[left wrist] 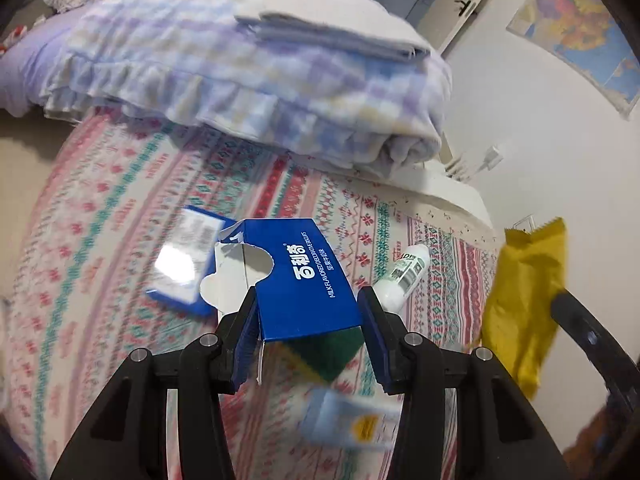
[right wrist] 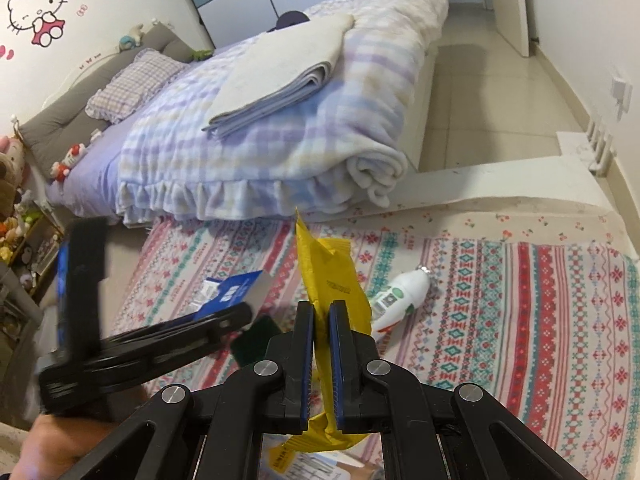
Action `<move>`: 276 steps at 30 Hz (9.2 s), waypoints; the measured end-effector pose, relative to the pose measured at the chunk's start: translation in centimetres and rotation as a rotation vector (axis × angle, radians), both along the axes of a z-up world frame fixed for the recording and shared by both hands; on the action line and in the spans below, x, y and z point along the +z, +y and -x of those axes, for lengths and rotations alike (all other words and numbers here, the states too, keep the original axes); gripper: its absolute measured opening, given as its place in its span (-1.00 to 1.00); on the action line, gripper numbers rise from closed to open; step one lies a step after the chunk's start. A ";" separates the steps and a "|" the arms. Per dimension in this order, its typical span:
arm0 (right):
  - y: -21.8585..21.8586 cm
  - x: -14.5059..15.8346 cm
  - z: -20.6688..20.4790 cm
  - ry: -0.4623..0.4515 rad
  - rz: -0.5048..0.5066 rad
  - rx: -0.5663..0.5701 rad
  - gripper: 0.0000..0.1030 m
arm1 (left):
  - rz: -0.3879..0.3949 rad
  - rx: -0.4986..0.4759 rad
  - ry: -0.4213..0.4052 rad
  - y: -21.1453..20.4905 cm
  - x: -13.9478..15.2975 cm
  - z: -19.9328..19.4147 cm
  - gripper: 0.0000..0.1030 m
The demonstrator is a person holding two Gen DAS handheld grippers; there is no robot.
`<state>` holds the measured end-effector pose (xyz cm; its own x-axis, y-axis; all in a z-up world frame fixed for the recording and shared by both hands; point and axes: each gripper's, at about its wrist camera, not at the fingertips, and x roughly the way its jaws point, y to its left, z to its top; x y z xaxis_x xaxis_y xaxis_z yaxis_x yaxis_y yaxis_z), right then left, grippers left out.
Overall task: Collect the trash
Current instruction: 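Grasp the blue tissue box with the left tool while the right tool holds the yellow bag, then carry tissue box and yellow bag to the wastebasket and open both tools, then grasp the blue medicine box with the left tool while the right tool grasps the green sponge, then carry medicine box and sponge to the wastebasket and open both tools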
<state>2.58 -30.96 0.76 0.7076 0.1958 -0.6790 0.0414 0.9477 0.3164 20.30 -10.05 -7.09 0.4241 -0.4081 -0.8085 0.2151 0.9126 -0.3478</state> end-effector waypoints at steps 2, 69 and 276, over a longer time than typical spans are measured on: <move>0.4 0.4 0.2 -0.013 0.006 0.004 -0.88 | 0.011 0.014 -0.002 1.7 1.2 0.7 -0.02; 47.5 -10.2 -8.0 0.144 -0.444 0.470 -0.69 | 0.366 0.629 0.092 46.4 -0.1 9.0 -0.02; 41.7 -9.1 -4.2 0.196 -0.004 0.686 0.10 | 0.185 0.729 0.317 47.3 -6.2 6.0 0.19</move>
